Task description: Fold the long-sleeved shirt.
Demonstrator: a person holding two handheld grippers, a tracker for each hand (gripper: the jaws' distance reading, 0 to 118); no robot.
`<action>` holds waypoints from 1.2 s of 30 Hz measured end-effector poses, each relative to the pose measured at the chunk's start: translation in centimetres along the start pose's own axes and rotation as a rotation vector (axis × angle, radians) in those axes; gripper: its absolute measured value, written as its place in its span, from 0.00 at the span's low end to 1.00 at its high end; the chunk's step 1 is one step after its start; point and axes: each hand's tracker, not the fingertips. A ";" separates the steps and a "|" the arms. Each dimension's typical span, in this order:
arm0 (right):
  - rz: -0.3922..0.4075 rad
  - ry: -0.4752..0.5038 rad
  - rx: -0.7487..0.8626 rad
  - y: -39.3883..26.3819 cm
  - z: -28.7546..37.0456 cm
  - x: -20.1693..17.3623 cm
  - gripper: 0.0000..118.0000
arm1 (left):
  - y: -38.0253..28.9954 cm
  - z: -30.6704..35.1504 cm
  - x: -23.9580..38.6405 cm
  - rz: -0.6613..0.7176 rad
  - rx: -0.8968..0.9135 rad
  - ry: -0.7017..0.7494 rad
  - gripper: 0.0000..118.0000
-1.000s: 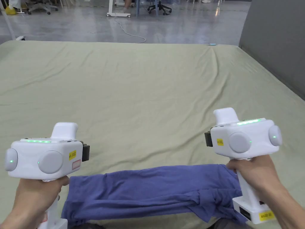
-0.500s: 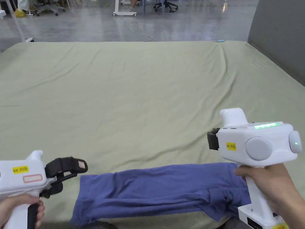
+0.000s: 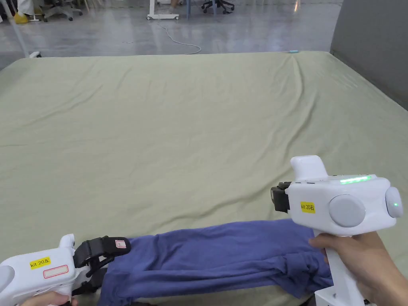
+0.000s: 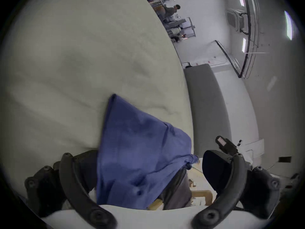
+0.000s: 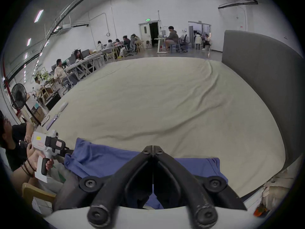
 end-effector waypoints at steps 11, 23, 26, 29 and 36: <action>-0.050 0.006 -0.016 -0.8 0.6 0.5 0.00 | 0.9 -6.2 0.2 -0.038 -0.087 -0.090 1.00; -0.048 -0.003 -0.024 -1.0 0.9 0.8 0.00 | 2.2 -4.1 -0.7 -0.221 -0.048 0.164 0.02; -0.050 -0.005 -0.017 -0.9 1.2 0.9 0.00 | 1.9 -1.8 1.4 -0.243 -0.005 0.162 0.02; -0.055 -0.002 -0.009 -0.8 1.3 1.0 0.00 | 3.2 1.3 2.1 -0.273 0.065 0.202 0.02; -0.048 -0.013 0.002 -1.0 1.6 1.1 0.00 | 5.4 10.1 1.2 -0.246 0.201 0.374 0.02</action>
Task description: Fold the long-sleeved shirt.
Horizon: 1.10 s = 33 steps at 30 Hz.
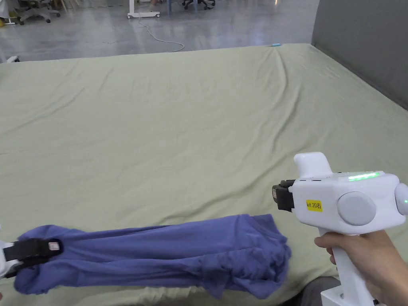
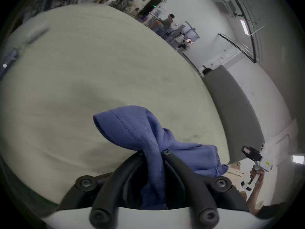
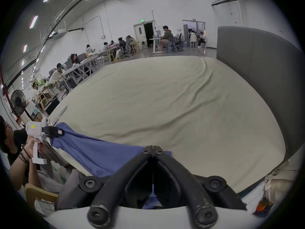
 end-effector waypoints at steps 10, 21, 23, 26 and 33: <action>0.021 0.018 -0.009 0.1 -1.1 -1.0 0.00 | 0.0 1.7 4.4 -0.012 -0.012 -0.102 0.02; 0.020 0.197 -0.111 -2.3 -7.3 -7.1 0.00 | -2.4 -4.5 18.7 -0.154 -0.146 -0.276 0.02; 0.004 0.185 -0.110 -2.9 -7.4 -6.8 0.00 | -3.6 -7.2 21.0 -0.168 -0.211 -0.269 0.02; -0.013 0.165 -0.105 -3.0 -7.0 -5.8 0.00 | -5.8 -12.1 23.8 -0.242 -0.329 -0.268 0.02; -0.034 0.031 -0.058 -2.6 -4.9 -1.5 0.00 | -10.1 -22.8 26.7 -0.196 -0.400 -0.276 0.85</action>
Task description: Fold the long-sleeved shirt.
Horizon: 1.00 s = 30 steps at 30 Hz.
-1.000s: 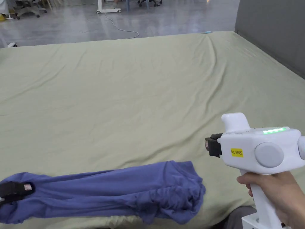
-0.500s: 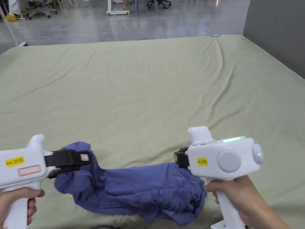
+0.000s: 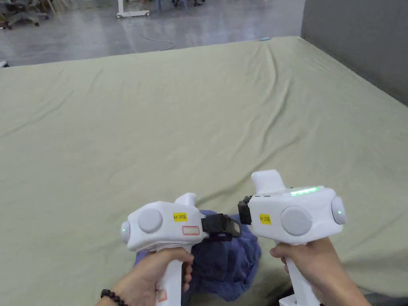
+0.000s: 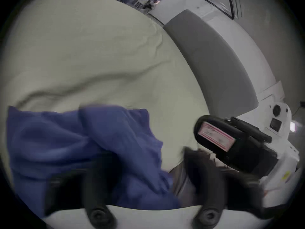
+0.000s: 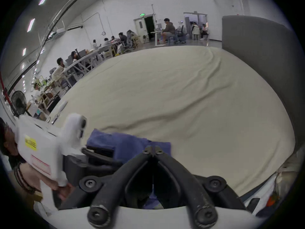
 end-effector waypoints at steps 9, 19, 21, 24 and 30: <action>-0.042 0.002 0.028 0.1 1.2 2.1 0.00 | 0.7 9.0 0.7 -0.082 0.095 -0.029 1.00; -0.020 0.041 0.058 0.9 0.9 0.8 0.00 | -1.7 12.0 -1.3 -0.079 0.078 0.056 0.00; -0.025 0.041 0.058 1.0 1.1 0.9 0.00 | -1.8 8.5 -0.8 -0.080 0.023 0.046 0.00; -0.025 0.035 0.060 0.8 1.6 1.4 0.00 | -0.9 2.3 -1.3 -0.038 -0.054 0.039 0.00; -0.052 -0.008 0.050 0.2 2.3 3.5 0.00 | -1.4 -5.8 1.7 -0.018 -0.128 -0.018 0.00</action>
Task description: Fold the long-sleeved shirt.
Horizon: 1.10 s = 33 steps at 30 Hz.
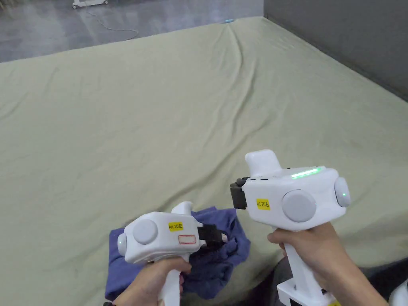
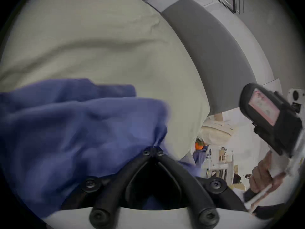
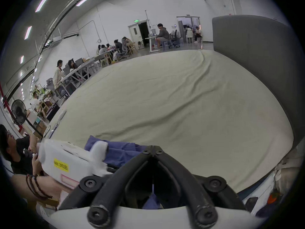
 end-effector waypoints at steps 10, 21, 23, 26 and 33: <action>-0.024 0.005 -0.002 0.5 0.3 0.7 0.00 | 0.9 4.3 0.9 -0.074 0.028 0.000 0.00; -0.071 0.279 -0.206 -2.6 -8.5 -4.7 0.00 | -3.8 22.4 -8.1 0.069 0.318 0.098 0.00; -0.108 0.311 -0.263 -4.0 -10.0 -4.6 0.00 | -4.6 23.5 -9.6 0.103 0.342 0.090 0.00; -0.101 0.258 -0.338 -6.3 -12.3 -4.0 0.00 | -5.9 23.9 -10.5 0.154 0.369 0.065 0.39; -0.147 0.334 -0.290 -6.2 -12.3 -3.0 0.00 | -4.8 18.9 -15.4 0.312 0.302 -0.001 1.00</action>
